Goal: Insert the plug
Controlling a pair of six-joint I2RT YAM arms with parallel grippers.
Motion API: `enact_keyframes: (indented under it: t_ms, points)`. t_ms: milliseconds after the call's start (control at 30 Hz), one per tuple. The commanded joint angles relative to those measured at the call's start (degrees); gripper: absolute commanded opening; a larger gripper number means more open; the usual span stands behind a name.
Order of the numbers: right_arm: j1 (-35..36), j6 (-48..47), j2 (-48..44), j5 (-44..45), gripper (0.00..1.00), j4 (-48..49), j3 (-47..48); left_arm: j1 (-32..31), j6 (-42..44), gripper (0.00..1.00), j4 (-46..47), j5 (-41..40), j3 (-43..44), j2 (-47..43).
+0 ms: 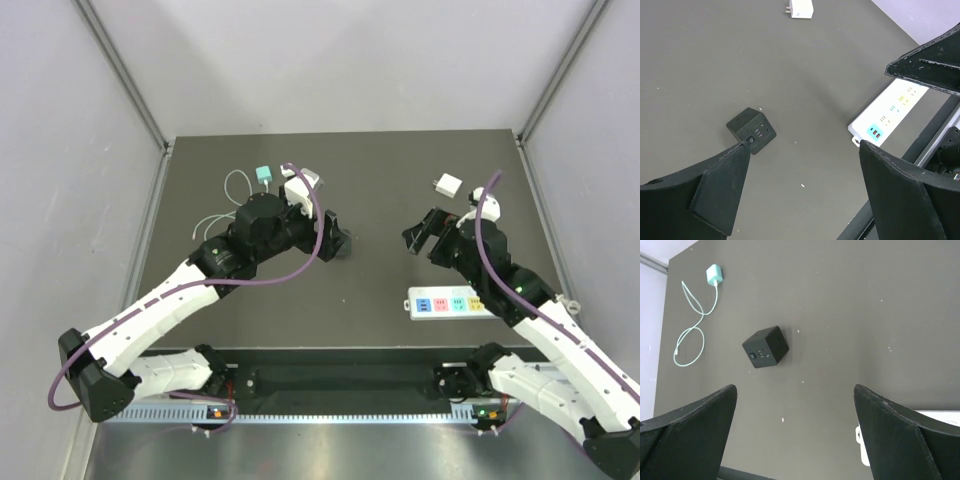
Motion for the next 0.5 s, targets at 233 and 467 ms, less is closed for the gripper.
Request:
enact_keyframes:
  t_ms: [233, 467]
  points:
    - [-0.2, -6.7, 0.6, 12.5, 1.0, 4.8, 1.0, -0.1, -0.3, 0.94, 2.6, -0.9, -0.3, -0.9]
    - [-9.7, -18.0, 19.9, 13.5, 1.0, 18.9, 8.1, -0.1, -0.9, 0.93, 1.8, -1.8, 0.0, -0.5]
